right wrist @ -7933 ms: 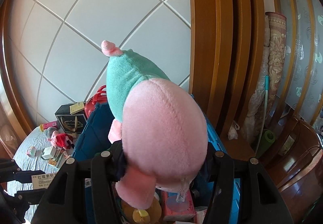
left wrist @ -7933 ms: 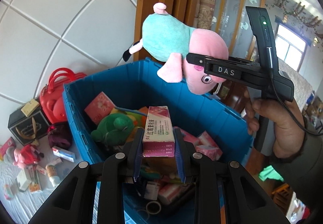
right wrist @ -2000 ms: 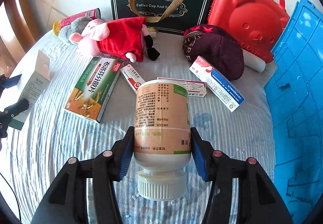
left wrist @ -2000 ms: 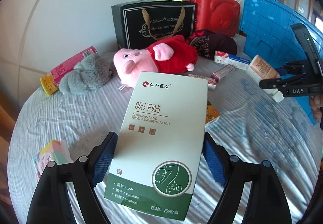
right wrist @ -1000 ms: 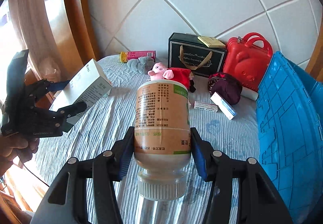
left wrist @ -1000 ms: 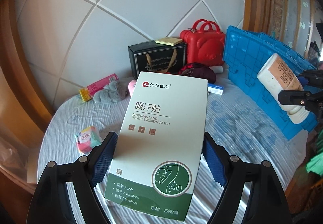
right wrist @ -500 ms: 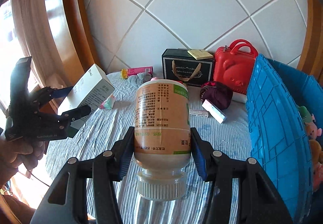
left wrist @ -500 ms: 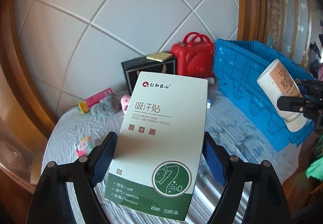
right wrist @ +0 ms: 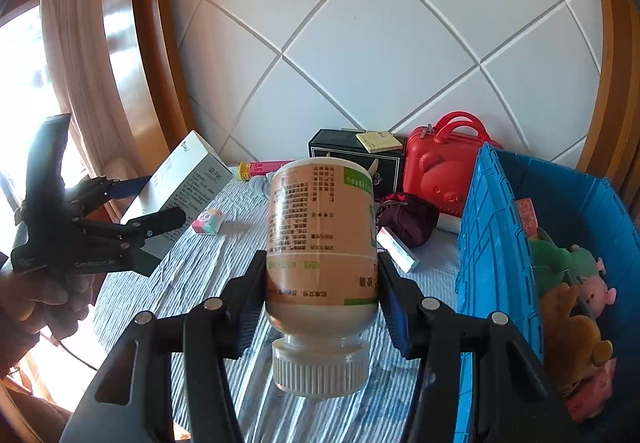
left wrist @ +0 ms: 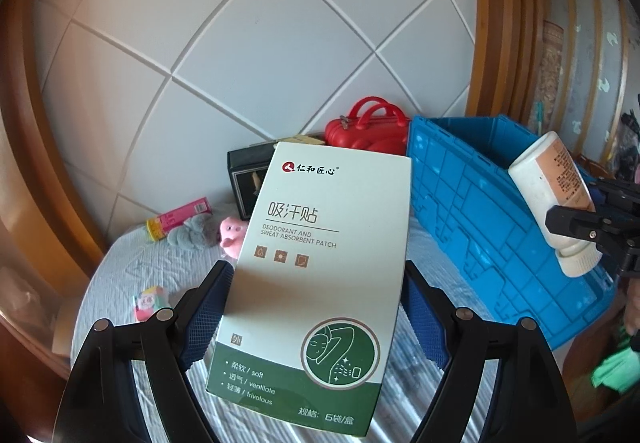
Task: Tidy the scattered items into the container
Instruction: 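Lift and carry the patch box and pill bottle in both tools over the crate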
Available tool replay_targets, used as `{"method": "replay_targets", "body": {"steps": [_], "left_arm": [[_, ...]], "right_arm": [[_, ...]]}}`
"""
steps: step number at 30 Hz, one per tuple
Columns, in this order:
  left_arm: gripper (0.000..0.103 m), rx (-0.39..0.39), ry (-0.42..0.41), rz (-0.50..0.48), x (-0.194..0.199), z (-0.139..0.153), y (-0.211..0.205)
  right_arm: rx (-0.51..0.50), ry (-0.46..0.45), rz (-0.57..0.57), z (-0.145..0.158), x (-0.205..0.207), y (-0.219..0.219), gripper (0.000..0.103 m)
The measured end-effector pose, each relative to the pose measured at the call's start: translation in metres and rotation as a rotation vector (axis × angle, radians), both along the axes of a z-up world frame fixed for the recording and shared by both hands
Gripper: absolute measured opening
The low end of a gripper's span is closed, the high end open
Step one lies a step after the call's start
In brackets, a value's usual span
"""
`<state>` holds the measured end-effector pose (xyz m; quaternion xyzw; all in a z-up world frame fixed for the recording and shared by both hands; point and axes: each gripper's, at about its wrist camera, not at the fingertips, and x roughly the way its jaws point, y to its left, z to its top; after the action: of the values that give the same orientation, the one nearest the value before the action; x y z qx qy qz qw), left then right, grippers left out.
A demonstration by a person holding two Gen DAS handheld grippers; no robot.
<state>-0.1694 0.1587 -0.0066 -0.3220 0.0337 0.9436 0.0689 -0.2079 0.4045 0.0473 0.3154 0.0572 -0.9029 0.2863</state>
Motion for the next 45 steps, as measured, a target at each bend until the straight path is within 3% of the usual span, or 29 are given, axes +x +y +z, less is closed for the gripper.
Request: {"method": "replay_targets", "body": {"steps": [14, 25, 45], "left_arm": [[0.083, 0.032, 0.02, -0.021, -0.02, 0.029, 0.095], [0.083, 0.033, 0.038, -0.147, -0.036, 0.043, 0.188], [0.083, -0.008, 0.08, -0.357, -0.081, 0.07, 0.323]], "right_arm": [[-0.068, 0.043, -0.049, 0.041, -0.023, 0.107, 0.051], [-0.094, 0.063, -0.166, 0.051, -0.04, 0.185, 0.051], [-0.116, 0.03, -0.431, 0.034, -0.037, 0.323, 0.051]]}}
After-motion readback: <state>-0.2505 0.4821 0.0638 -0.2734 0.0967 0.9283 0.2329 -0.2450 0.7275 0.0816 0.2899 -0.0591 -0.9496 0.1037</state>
